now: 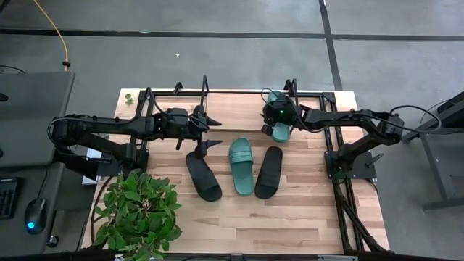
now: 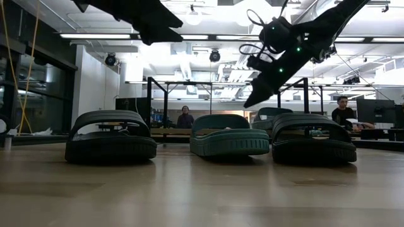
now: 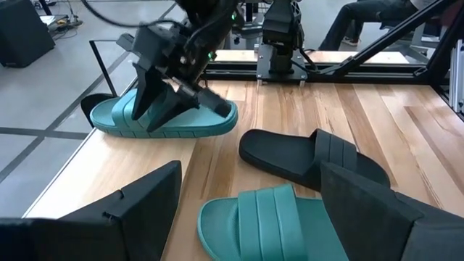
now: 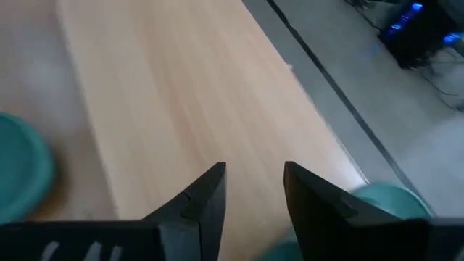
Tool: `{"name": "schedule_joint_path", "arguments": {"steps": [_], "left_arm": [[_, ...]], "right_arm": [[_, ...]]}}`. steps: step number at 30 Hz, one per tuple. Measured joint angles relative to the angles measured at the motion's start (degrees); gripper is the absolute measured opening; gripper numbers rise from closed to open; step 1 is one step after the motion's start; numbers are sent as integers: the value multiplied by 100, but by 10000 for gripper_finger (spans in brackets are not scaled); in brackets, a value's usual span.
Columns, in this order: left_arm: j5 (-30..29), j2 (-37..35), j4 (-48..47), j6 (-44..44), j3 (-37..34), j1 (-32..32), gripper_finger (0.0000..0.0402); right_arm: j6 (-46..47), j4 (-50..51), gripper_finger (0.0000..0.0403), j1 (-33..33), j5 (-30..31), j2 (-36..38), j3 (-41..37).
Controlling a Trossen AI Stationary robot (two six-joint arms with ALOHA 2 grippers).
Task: Pick and place slides into the shelf
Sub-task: Put the green slides on the shelf
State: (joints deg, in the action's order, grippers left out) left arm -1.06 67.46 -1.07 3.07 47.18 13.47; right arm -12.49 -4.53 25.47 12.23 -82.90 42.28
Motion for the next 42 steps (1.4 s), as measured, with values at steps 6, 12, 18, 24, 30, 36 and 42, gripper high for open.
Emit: {"name": "schedule_joint_path", "arguments": {"steps": [6, 12, 18, 24, 30, 36, 42], "left_arm": [[-2, 2, -155, -104, 0, 0, 311], [-2, 2, -245, -640, 0, 0, 312], [-2, 2, -252, -670, 0, 0, 312], [216, 2, -280, -983, 0, 0, 312], [653, 2, -374, -1132, 0, 0, 312], [1264, 2, -402, -1534, 0, -15, 312], [1309, 4, -479, -1639, 0, -236, 312]], "right_arm": [[9, -99, 129, -39, -419, 105, -2], [107, -171, 129, -246, -634, 320, -4], [107, -427, 129, -636, -967, 625, -4], [108, -649, 129, -1159, -990, 975, -4], [151, -850, 129, -1770, -992, 1208, -4], [-38, -901, 129, -2359, -743, 1204, -4], [-171, -859, 129, -2992, -167, 1197, -4]]}}
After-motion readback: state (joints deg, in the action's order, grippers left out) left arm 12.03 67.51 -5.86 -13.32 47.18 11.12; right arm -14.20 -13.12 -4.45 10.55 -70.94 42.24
